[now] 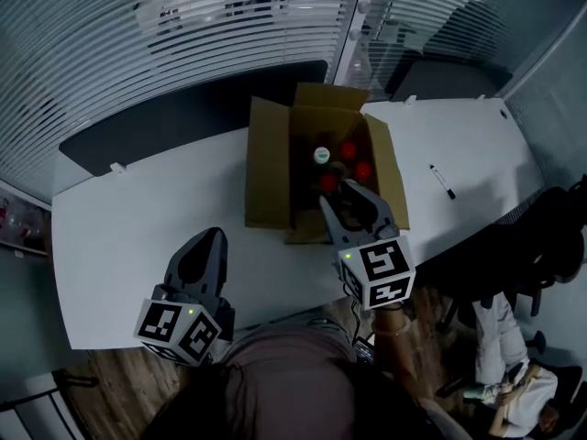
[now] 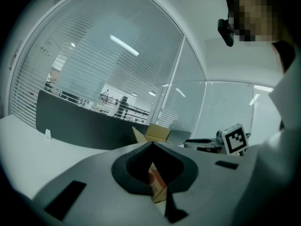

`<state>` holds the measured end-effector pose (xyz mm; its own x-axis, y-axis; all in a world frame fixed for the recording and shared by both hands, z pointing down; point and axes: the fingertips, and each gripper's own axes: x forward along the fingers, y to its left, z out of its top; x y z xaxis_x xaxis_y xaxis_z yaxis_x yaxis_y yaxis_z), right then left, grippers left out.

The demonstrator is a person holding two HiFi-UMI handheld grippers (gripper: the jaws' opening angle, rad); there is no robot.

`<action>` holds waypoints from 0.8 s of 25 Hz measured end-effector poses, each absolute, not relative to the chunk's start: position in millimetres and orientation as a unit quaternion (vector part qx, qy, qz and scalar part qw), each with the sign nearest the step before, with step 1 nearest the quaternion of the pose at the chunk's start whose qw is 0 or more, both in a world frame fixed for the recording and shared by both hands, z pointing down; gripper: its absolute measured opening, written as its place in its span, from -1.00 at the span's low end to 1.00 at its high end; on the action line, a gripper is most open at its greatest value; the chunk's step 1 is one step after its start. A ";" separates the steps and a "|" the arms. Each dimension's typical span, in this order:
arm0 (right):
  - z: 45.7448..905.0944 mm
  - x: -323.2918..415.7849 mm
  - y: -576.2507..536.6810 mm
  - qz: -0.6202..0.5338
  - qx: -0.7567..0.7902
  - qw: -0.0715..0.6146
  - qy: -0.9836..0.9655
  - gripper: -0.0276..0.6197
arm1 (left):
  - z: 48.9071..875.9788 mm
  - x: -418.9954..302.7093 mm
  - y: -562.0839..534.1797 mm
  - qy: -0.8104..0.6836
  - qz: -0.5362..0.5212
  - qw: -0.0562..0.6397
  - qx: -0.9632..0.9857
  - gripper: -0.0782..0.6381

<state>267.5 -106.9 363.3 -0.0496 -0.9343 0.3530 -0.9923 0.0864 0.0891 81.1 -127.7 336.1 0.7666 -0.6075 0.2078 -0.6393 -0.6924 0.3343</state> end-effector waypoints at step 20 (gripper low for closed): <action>419.0 291.8 -152.0 0.157 0.624 0.233 -0.729 -0.37 | 355.3 110.4 -161.1 -0.358 0.066 0.219 0.905 -0.76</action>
<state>291.8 -152.0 419.0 -0.1132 -0.8362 0.5367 -0.9831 0.1724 0.0613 110.4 -161.1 355.3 0.7345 -0.6198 0.2763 -0.6775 -0.6469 0.3499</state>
